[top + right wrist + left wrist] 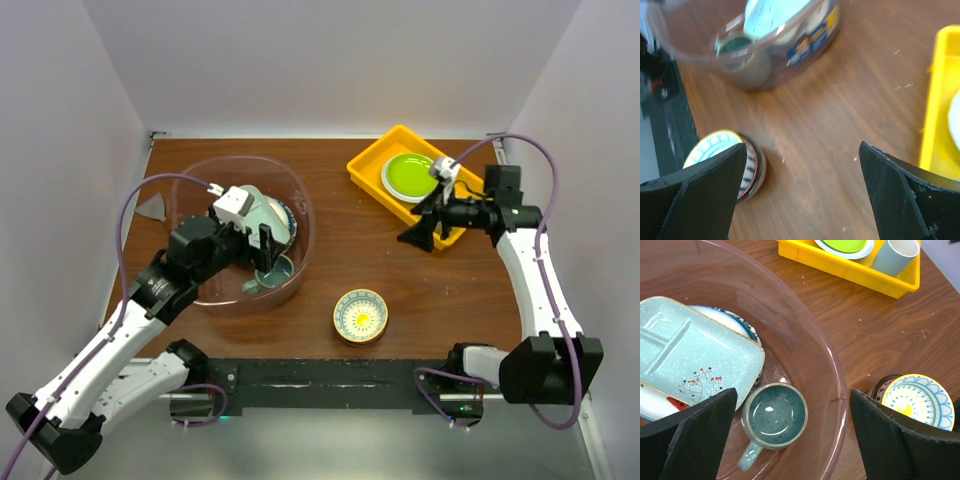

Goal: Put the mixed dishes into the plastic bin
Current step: Pick up the bowl from the center of the board.

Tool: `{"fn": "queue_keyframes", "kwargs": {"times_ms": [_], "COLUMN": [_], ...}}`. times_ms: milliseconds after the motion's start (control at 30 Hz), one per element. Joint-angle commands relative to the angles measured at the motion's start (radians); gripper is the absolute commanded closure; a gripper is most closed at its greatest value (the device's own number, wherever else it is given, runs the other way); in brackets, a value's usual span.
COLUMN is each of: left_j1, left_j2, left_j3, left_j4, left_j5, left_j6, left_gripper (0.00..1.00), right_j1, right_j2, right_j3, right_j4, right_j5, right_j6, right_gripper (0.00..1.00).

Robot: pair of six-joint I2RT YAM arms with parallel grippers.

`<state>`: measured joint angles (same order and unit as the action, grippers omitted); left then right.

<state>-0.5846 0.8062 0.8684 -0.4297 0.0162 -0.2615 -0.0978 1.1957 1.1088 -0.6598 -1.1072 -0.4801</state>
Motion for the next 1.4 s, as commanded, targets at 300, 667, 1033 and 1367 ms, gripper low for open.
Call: {"fn": "queue_keyframes", "kwargs": {"times_ms": [300,667,1033,1367], "left_j1": [0.003,0.003,0.003,0.003], "left_j2": [-0.113,-0.168,-0.182,-0.183], "left_j3": [-0.075,-0.088,-0.088,-0.089], "left_j4": [0.135,0.103,0.078,0.077], "left_j5": [0.113,0.028,-0.004,-0.002], "left_j6": [-0.139,-0.150,-0.142,-0.140], "left_gripper": [0.00,0.00,0.00,0.00], "right_j1": [0.652,0.832,0.889,0.896], "right_j2": [0.047,0.142,0.176,0.162], "right_j3": [0.071,0.003,-0.067,-0.079], "right_j4": [-0.311,-0.193,-0.112,-0.107], "right_j5": [0.682,0.874,0.977,0.968], "right_j6": [-0.170,-0.100,-0.115,-0.118], "right_gripper": [0.02,0.10,0.32,0.75]}}
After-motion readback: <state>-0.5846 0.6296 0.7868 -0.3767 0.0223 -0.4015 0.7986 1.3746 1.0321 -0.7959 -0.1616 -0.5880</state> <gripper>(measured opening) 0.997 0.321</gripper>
